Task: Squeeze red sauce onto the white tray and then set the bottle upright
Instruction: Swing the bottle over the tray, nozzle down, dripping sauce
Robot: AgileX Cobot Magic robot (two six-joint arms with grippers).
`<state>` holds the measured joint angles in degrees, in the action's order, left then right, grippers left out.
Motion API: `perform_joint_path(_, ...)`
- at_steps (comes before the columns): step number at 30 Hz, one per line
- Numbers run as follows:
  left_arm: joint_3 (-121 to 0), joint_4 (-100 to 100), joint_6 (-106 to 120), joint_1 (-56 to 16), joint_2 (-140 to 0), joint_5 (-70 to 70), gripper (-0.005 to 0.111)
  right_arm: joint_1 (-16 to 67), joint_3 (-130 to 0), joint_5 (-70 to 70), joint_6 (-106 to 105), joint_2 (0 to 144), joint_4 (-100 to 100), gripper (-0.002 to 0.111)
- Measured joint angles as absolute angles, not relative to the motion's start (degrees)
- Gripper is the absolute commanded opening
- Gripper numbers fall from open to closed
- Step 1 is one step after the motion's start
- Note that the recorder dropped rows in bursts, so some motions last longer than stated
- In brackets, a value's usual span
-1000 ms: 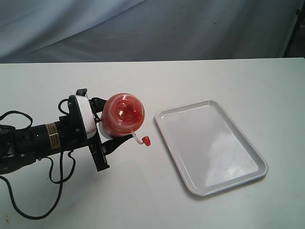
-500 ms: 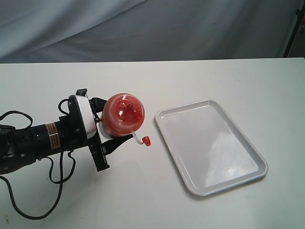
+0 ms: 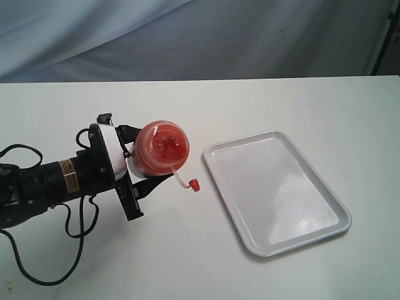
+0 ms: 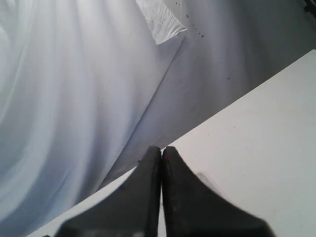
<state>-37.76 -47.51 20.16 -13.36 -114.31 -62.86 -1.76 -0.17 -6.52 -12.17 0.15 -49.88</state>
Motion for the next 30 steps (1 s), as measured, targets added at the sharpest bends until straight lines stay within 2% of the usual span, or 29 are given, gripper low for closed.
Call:
perform_joint_path(10, -37.8, -40.2, 21.4, -14.0, -114.3, -62.7, 0.0, -1.8, -0.2, -8.5, -13.8, 0.1, -49.2, 0.0)
perform_joint_path(22, -39.5, -15.5, 34.8, -25.1, -114.3, -59.8, 0.0, -1.8, -0.2, -8.5, -14.3, 0.1, -49.2, 0.0)
perform_joint_path(30, -43.8, -12.2, 40.6, -27.3, -114.3, -51.4, 0.0, -1.8, -0.5, -13.9, -21.7, 0.1, -52.4, 0.0)
